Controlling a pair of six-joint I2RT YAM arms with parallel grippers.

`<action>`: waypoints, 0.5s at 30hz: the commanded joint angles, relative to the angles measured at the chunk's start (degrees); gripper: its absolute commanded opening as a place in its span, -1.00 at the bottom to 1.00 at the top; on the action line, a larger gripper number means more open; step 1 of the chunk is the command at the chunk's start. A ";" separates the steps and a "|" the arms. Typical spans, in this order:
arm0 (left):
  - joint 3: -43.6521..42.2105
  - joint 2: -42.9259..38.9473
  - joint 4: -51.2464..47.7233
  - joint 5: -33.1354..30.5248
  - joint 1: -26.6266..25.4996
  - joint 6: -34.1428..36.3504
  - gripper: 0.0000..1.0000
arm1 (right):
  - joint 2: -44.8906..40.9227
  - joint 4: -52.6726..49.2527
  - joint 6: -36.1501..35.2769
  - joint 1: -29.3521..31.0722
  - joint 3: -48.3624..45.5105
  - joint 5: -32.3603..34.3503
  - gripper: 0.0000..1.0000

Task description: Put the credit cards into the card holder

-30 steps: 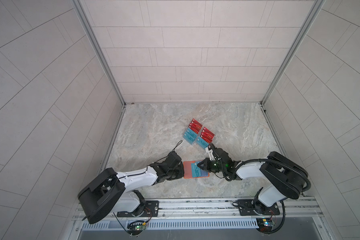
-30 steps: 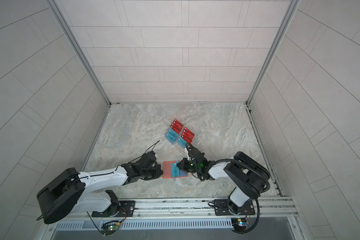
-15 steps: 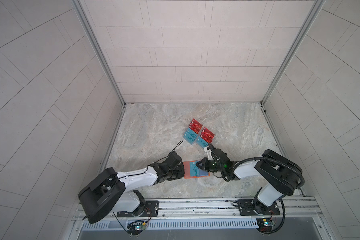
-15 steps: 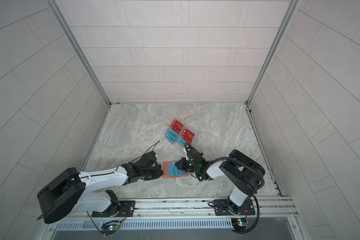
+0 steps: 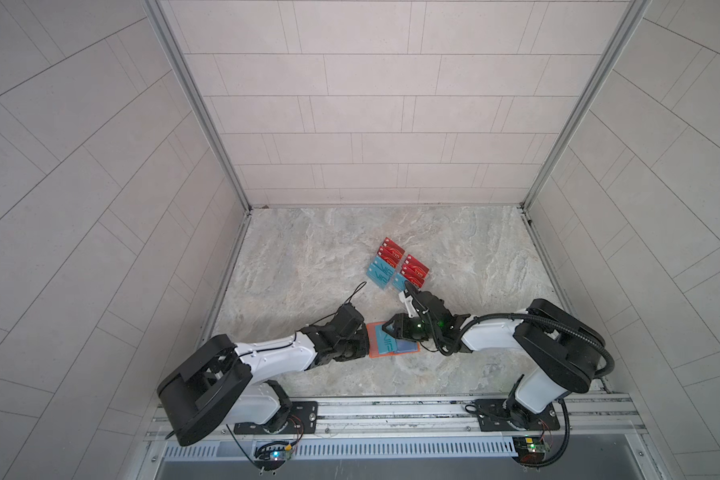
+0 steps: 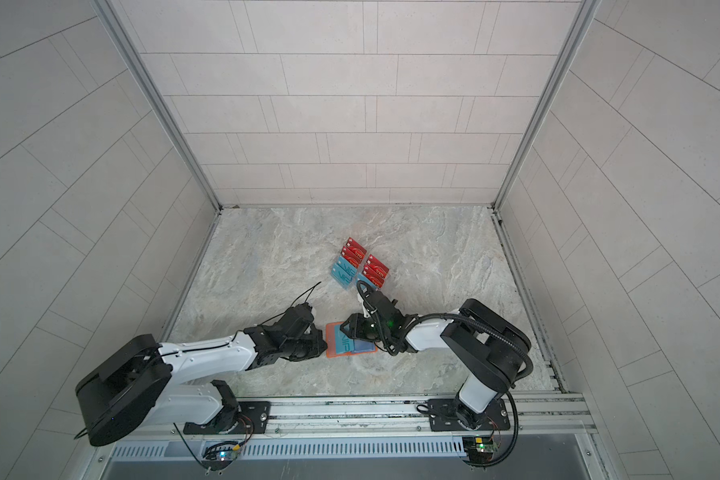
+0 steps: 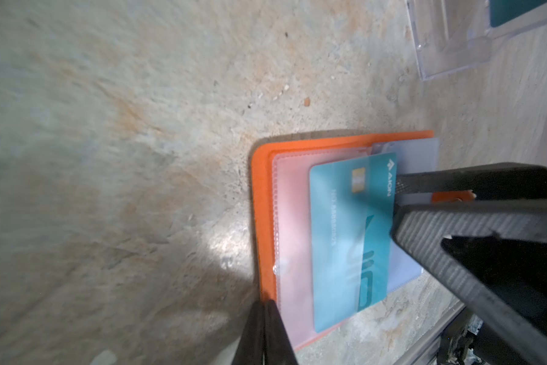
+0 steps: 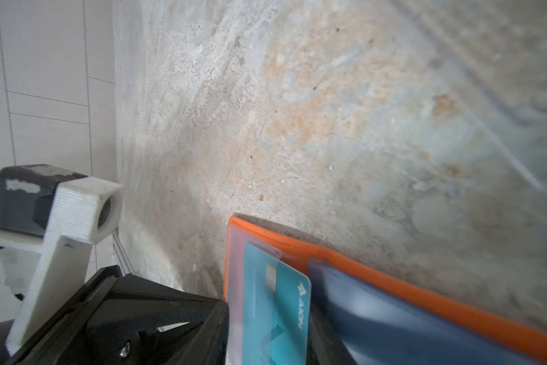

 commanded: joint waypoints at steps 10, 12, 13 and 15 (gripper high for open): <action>-0.27 1.75 5.87 1.99 -0.26 -1.35 -0.79 | -0.63 -25.48 -6.41 2.70 8.07 1.49 -0.12; -0.30 1.60 6.05 2.13 -0.30 -1.40 -0.79 | 0.52 -25.27 -6.36 3.47 9.01 1.47 -0.12; -0.35 1.53 6.14 2.06 -0.30 -1.39 -0.79 | 0.97 -25.08 -6.20 3.68 9.27 1.47 -0.12; -0.45 1.27 6.49 2.11 -0.30 -1.50 -0.79 | 1.78 -24.89 -5.90 4.30 10.21 1.29 -0.12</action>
